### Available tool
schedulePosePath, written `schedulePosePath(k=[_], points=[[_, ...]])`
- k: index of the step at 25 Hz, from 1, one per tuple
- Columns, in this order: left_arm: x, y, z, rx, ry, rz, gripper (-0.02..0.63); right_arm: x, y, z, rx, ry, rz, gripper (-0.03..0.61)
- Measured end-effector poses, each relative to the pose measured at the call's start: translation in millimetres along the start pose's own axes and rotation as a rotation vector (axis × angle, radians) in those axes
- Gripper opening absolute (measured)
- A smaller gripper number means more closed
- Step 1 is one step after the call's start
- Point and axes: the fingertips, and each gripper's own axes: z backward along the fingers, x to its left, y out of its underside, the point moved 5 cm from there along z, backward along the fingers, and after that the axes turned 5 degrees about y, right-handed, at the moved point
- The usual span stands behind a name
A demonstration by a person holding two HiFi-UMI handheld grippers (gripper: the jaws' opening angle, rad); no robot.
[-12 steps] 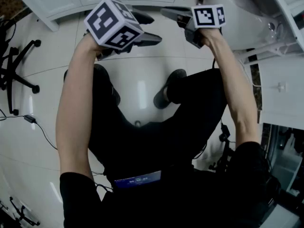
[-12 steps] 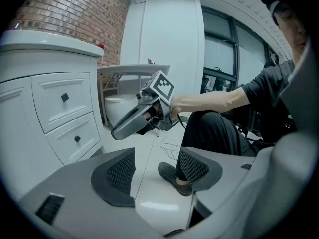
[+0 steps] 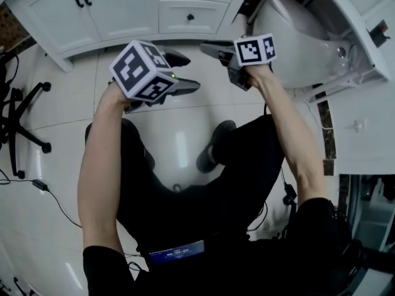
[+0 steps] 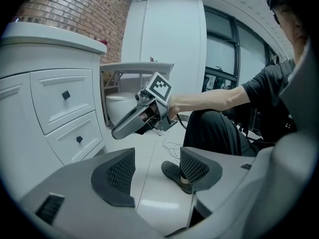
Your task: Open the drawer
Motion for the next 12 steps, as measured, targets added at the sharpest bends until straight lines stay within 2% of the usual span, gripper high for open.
schedulePosePath(k=[5,12], points=[[15,-3,-4,0.002,0.005,-0.004,0.287,-23,-4,-10,0.001,0.021,-0.016,0.128],[41,-5,-10,0.006,0.011,-0.005,0.287,-59,-9,-26,-0.009,0.054,-0.088,0.163]])
